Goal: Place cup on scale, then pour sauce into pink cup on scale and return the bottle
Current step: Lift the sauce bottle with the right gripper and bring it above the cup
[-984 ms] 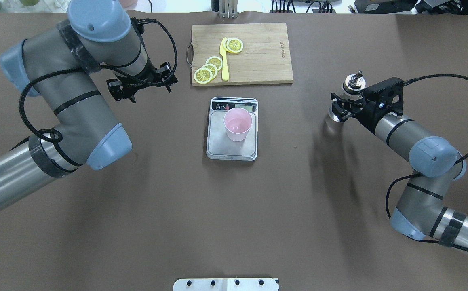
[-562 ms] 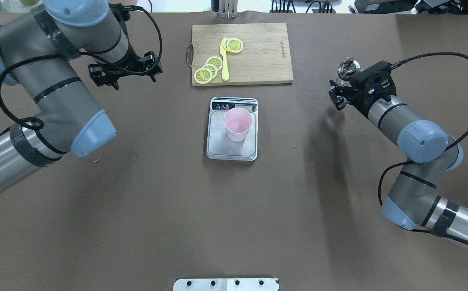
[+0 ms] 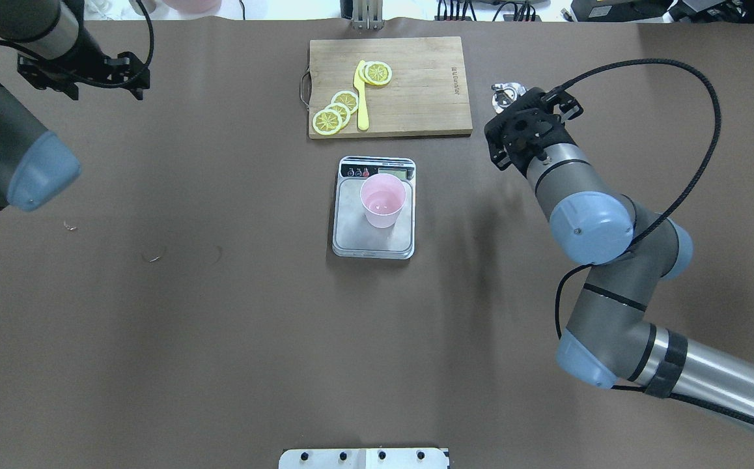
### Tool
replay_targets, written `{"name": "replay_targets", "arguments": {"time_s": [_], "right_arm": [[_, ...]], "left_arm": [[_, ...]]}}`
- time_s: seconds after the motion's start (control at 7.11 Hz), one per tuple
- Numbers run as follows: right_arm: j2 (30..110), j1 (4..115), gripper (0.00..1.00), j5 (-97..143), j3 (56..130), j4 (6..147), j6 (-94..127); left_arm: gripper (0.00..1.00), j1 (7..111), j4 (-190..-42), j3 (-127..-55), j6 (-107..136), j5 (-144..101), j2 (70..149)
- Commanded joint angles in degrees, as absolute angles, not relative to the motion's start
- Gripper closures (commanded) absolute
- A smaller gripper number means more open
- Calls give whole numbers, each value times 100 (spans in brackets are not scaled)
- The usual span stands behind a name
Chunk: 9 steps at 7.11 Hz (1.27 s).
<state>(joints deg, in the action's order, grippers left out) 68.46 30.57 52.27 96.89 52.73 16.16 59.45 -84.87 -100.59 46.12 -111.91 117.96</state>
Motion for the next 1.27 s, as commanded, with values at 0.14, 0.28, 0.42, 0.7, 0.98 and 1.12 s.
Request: {"name": "replay_targets", "arguments": {"time_s": [0.14,0.28,0.42,0.7,0.98,1.12], "right_arm": [[6680,2279,100,3627,10002,6414,524],[6680,2059,100,3082,9958,6668,336],[6680,1891,100,2572,9967,7019,143],[6619,1671,100,1989,9932,7591,-236],[6601,1653,100,1838,9888,7987,-246],[6522,1652,100,1828,9818,8094,-246]], "left_arm": [[2,6257,-8473,-9967,3947,-11145,11558],[2,6310,-8464,-9949,3650,-11136,11549],[2,6345,-8473,-9949,3413,-11136,11471],[2,6460,-8499,-9818,3313,-11136,11435],[2,6460,-9110,-9669,3313,-11136,11129],[2,6460,-9619,-9329,3313,-11136,11092]]}}
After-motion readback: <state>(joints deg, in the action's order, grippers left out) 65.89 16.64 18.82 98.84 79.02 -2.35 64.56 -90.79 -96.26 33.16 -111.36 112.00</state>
